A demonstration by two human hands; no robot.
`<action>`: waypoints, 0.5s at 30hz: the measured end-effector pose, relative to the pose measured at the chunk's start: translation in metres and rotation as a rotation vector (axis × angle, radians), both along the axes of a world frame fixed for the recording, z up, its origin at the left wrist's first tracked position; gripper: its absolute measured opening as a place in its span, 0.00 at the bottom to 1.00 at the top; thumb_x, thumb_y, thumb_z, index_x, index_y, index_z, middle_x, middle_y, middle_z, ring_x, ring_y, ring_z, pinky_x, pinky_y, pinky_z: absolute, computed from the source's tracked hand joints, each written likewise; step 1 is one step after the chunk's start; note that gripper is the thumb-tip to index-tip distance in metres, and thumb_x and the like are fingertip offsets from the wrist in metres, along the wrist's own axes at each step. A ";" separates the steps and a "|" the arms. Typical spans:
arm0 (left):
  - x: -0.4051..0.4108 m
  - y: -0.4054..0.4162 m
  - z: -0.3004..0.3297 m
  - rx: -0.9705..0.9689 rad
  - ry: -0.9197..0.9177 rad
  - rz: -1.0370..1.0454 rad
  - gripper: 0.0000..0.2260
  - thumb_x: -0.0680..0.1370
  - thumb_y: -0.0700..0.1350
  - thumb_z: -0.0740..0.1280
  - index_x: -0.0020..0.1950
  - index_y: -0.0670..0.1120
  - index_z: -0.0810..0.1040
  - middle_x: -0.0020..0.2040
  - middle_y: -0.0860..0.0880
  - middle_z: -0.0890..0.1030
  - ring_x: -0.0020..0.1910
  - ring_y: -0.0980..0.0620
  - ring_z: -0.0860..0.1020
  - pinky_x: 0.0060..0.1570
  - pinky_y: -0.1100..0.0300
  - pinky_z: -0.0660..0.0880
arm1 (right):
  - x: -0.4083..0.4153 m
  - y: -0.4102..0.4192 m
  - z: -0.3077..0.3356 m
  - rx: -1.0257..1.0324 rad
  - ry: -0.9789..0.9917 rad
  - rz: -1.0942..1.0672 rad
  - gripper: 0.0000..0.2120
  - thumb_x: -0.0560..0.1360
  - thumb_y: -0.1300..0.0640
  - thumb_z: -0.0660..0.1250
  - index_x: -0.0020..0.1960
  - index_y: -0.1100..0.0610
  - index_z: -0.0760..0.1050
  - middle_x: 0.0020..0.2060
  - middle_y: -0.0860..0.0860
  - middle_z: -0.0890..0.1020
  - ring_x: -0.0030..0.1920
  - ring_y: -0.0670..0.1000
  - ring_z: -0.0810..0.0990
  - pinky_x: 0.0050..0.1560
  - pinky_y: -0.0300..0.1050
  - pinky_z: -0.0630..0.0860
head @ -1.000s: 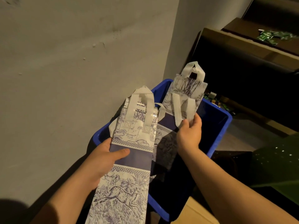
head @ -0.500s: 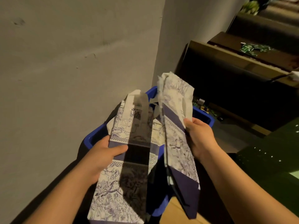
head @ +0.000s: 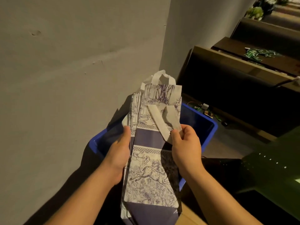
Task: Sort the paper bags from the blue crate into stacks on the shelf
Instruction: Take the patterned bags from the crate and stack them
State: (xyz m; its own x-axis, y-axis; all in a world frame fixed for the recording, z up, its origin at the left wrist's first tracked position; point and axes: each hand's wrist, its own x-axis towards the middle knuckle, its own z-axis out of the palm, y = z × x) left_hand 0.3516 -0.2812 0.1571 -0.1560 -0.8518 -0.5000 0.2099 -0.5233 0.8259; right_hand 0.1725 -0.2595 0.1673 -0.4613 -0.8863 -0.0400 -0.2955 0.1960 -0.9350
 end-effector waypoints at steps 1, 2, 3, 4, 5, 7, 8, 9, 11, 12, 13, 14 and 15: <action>0.000 0.001 0.000 -0.014 -0.001 0.012 0.18 0.84 0.59 0.59 0.64 0.51 0.81 0.53 0.48 0.88 0.53 0.48 0.86 0.58 0.47 0.80 | 0.002 0.001 -0.001 0.011 0.004 0.005 0.03 0.84 0.54 0.63 0.54 0.47 0.74 0.37 0.47 0.77 0.34 0.43 0.75 0.28 0.33 0.70; 0.000 0.001 -0.002 -0.029 -0.016 0.026 0.16 0.84 0.57 0.60 0.65 0.51 0.80 0.53 0.49 0.88 0.53 0.49 0.86 0.56 0.49 0.80 | 0.005 0.001 -0.001 0.017 0.004 0.010 0.04 0.84 0.54 0.63 0.52 0.45 0.73 0.39 0.48 0.78 0.36 0.44 0.76 0.29 0.33 0.71; 0.000 0.002 -0.002 -0.038 -0.018 0.038 0.15 0.84 0.55 0.61 0.66 0.52 0.80 0.52 0.50 0.88 0.51 0.50 0.87 0.53 0.50 0.81 | 0.007 0.002 -0.001 0.018 -0.004 0.018 0.05 0.84 0.54 0.63 0.50 0.44 0.72 0.41 0.47 0.79 0.38 0.44 0.76 0.31 0.33 0.72; 0.001 0.001 -0.003 -0.040 -0.014 0.043 0.14 0.85 0.53 0.60 0.65 0.52 0.79 0.51 0.50 0.88 0.50 0.50 0.87 0.51 0.52 0.81 | 0.008 0.002 -0.001 0.016 -0.012 0.030 0.06 0.84 0.54 0.63 0.50 0.44 0.72 0.43 0.47 0.80 0.39 0.43 0.77 0.32 0.33 0.72; 0.002 0.002 -0.002 -0.036 -0.002 0.050 0.13 0.85 0.53 0.60 0.64 0.52 0.80 0.51 0.49 0.88 0.49 0.50 0.87 0.49 0.52 0.81 | 0.008 0.001 -0.001 0.009 -0.016 0.049 0.06 0.84 0.54 0.63 0.50 0.43 0.72 0.44 0.48 0.80 0.40 0.43 0.78 0.33 0.33 0.72; 0.004 0.002 -0.002 -0.032 0.008 0.058 0.14 0.85 0.55 0.59 0.63 0.52 0.80 0.51 0.48 0.88 0.50 0.49 0.87 0.49 0.52 0.81 | 0.007 -0.002 -0.006 0.007 0.001 0.100 0.06 0.84 0.53 0.62 0.54 0.42 0.73 0.49 0.49 0.81 0.45 0.43 0.79 0.40 0.36 0.75; 0.005 0.003 -0.002 -0.030 0.005 0.058 0.15 0.85 0.57 0.59 0.63 0.52 0.80 0.52 0.48 0.88 0.51 0.48 0.87 0.51 0.50 0.82 | 0.007 -0.003 -0.009 0.019 0.024 0.125 0.06 0.84 0.52 0.62 0.58 0.41 0.73 0.53 0.48 0.80 0.51 0.43 0.79 0.47 0.40 0.78; 0.005 0.004 -0.002 -0.031 -0.002 0.052 0.16 0.83 0.59 0.61 0.63 0.53 0.80 0.53 0.48 0.88 0.52 0.47 0.86 0.53 0.48 0.82 | 0.009 -0.004 -0.012 0.033 0.056 0.148 0.09 0.84 0.49 0.61 0.62 0.41 0.73 0.57 0.46 0.80 0.57 0.46 0.78 0.54 0.47 0.78; 0.004 0.005 -0.004 -0.059 -0.042 0.030 0.16 0.80 0.57 0.66 0.64 0.52 0.79 0.56 0.47 0.87 0.54 0.47 0.86 0.56 0.47 0.81 | 0.012 -0.004 -0.014 0.043 0.080 0.202 0.17 0.82 0.41 0.57 0.70 0.38 0.71 0.63 0.43 0.78 0.64 0.48 0.76 0.62 0.56 0.77; 0.004 0.005 -0.005 -0.078 -0.057 0.027 0.12 0.81 0.52 0.68 0.63 0.50 0.80 0.56 0.46 0.87 0.53 0.47 0.86 0.54 0.49 0.81 | 0.014 -0.003 -0.015 0.047 0.054 0.222 0.21 0.82 0.37 0.55 0.73 0.37 0.68 0.66 0.41 0.77 0.66 0.47 0.75 0.64 0.54 0.75; 0.003 0.005 -0.006 -0.089 -0.061 0.023 0.10 0.81 0.47 0.68 0.62 0.49 0.80 0.55 0.45 0.87 0.52 0.47 0.86 0.52 0.50 0.81 | 0.015 -0.002 -0.013 0.052 0.003 0.231 0.24 0.82 0.34 0.54 0.77 0.37 0.63 0.69 0.39 0.74 0.67 0.45 0.74 0.65 0.50 0.73; 0.003 0.004 -0.006 -0.092 -0.057 0.018 0.09 0.81 0.44 0.68 0.62 0.48 0.80 0.55 0.44 0.87 0.52 0.46 0.86 0.52 0.50 0.81 | 0.015 0.000 -0.012 0.074 -0.059 0.246 0.27 0.82 0.33 0.54 0.80 0.38 0.58 0.71 0.38 0.70 0.68 0.44 0.73 0.66 0.46 0.71; 0.002 0.004 -0.006 -0.091 -0.048 0.013 0.10 0.82 0.43 0.68 0.62 0.48 0.79 0.56 0.44 0.87 0.53 0.46 0.86 0.52 0.49 0.81 | 0.015 0.002 -0.011 0.095 -0.125 0.283 0.31 0.81 0.34 0.56 0.82 0.40 0.53 0.74 0.39 0.68 0.69 0.43 0.73 0.67 0.44 0.69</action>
